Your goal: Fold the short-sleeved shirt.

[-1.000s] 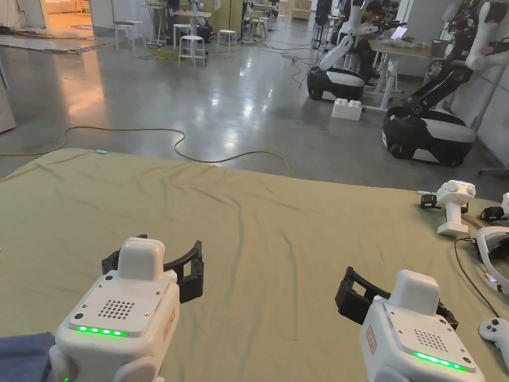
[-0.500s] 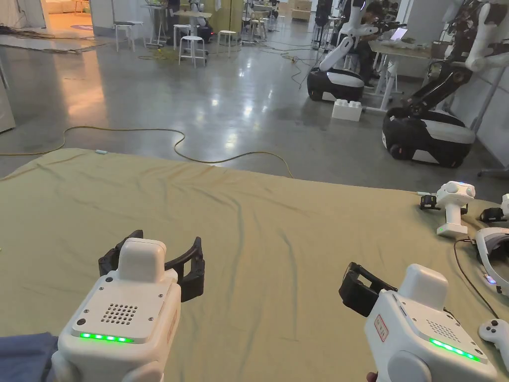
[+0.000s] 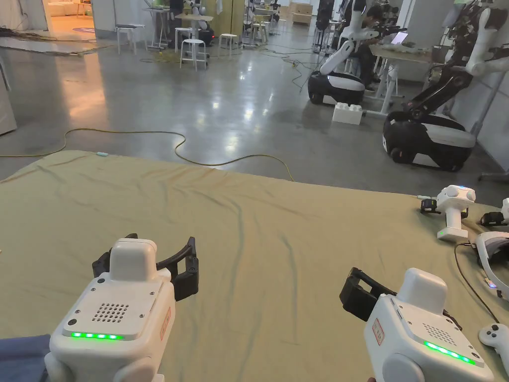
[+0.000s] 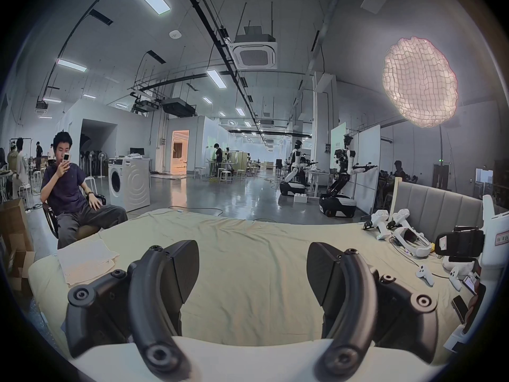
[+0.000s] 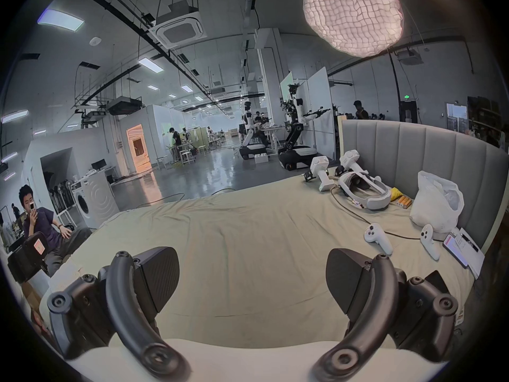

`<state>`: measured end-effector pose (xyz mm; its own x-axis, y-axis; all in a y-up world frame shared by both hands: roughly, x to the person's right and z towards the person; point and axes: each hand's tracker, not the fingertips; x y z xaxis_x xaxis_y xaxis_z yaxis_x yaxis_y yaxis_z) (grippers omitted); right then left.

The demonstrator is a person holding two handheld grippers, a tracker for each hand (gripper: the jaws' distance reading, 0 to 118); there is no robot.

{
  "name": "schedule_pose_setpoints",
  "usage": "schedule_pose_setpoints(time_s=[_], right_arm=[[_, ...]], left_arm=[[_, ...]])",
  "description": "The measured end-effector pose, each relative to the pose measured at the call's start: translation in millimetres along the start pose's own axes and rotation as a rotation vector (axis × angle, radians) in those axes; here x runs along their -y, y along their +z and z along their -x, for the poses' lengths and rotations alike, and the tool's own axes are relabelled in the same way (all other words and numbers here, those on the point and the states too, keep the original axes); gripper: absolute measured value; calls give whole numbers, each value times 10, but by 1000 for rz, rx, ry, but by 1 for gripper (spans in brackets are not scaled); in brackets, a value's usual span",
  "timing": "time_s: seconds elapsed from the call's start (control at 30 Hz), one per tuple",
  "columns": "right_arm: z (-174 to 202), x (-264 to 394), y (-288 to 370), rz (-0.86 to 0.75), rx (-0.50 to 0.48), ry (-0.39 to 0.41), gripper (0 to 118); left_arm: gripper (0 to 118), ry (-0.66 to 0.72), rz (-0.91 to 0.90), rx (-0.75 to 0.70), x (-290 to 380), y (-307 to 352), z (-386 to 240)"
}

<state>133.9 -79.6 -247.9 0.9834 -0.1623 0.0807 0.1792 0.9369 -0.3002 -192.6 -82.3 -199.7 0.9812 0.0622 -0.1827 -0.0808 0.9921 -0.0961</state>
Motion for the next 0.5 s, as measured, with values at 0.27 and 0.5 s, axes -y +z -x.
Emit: schedule_pose_setpoints(time_s=[0.27, 0.5], right_arm=[[21, -2, -3, 11, -15, 11, 109], [65, -15, -57, 36, 20, 40, 109]], left_arm=[[86, -4, 32, -6, 30, -25, 42], [86, -2, 48, -8, 49, -33, 45]])
